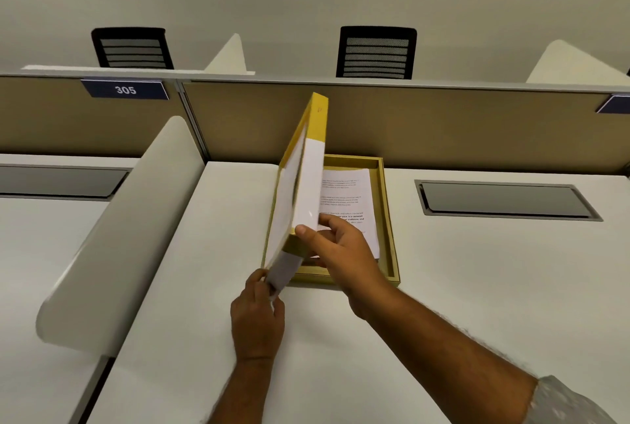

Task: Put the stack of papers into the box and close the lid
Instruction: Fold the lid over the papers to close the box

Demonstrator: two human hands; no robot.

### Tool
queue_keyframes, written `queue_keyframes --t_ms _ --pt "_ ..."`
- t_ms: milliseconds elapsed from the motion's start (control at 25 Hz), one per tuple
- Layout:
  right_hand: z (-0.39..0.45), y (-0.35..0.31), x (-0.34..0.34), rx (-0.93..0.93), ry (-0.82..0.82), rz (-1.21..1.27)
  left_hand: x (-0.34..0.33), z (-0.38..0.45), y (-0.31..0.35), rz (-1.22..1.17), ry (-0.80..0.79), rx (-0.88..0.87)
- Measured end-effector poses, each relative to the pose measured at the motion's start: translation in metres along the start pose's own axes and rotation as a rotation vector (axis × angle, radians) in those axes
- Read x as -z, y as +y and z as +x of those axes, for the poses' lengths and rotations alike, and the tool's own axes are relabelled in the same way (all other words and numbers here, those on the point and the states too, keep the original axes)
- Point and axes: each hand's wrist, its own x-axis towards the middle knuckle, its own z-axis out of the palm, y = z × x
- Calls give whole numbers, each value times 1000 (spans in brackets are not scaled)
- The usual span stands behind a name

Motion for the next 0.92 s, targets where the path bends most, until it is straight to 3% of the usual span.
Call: queue_keyframes --t_ms 280,520,680,920 --pt "-14 23 54 -36 182 4 2 -3 3 -85 -61 -98" --pt "-24 85 120 -217 337 7 12 2 11 -253 -191 -35" --pt "-28 125 136 -331 378 -67 6 2 14 -328 -279 28" --pt "-12 149 137 -339 348 -236 0 24 18 -371 -322 80"
